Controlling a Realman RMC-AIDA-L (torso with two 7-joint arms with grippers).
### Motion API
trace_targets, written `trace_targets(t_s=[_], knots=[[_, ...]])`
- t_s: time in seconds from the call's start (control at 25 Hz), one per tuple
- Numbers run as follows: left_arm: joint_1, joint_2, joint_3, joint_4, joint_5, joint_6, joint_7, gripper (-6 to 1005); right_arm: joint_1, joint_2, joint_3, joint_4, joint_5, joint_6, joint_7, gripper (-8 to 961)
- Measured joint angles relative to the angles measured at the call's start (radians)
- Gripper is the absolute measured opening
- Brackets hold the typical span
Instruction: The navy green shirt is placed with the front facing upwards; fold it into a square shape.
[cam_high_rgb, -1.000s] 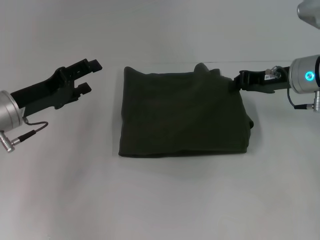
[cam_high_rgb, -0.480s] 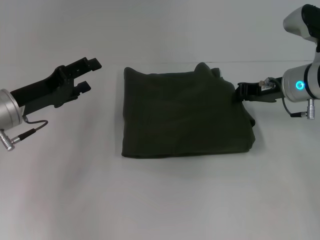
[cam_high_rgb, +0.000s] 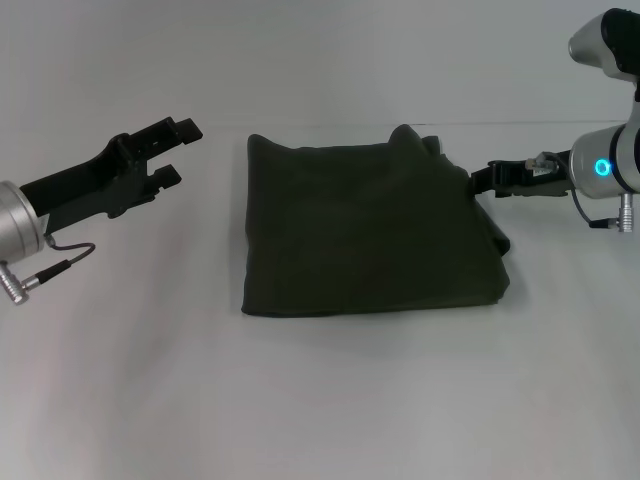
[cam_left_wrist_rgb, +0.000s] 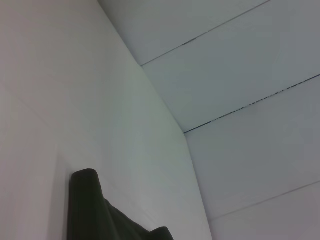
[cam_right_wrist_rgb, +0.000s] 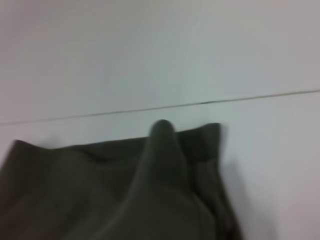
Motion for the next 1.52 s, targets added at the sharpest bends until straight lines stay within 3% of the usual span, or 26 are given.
trace_targets(t_s=[0.12,0.16,0.32,0.56,0.68,0.8,1.0,1.16,1.36,1.52], knots=[[0.002,0.000,0.000,0.000,0.000,0.004,0.000,873,0.017,-0.017,0.007,0.026,-0.037,-0.002,0.024,231],[0.003,0.001,0.000,0.000,0.000,0.004,0.000,873,0.008,-0.031,0.018,0.000,-0.011,-0.047,0.016,251],[0.006,0.002,0.000,0.000,-0.001,0.005,0.000,874,-0.032,-0.053,0.061,-0.064,0.086,-0.144,-0.036,396],[0.008,0.006,-0.007,0.001,-0.002,0.023,0.009,874,-0.100,-0.131,0.190,-0.100,0.246,-0.291,-0.084,581],[0.010,0.007,-0.019,0.000,-0.002,0.030,0.012,873,-0.112,-0.156,0.212,-0.101,0.278,-0.331,-0.086,693],[0.010,0.008,-0.023,0.000,-0.002,0.035,0.018,873,-0.116,-0.163,0.219,-0.102,0.283,-0.354,-0.086,698],[0.010,0.010,-0.024,0.001,0.006,0.047,0.022,873,-0.110,-0.152,0.210,-0.094,0.284,-0.397,-0.106,704],[0.009,0.026,-0.024,0.002,0.054,0.121,0.019,873,-0.108,-0.152,0.209,-0.095,0.280,-0.505,-0.152,705],[-0.018,0.062,-0.025,0.002,0.228,0.330,-0.040,874,-0.138,-0.199,0.229,-0.099,0.281,-0.582,-0.166,705],[-0.029,0.058,-0.016,0.004,0.303,0.360,-0.129,874,-0.159,-0.244,0.272,-0.095,0.284,-0.594,-0.133,706]])
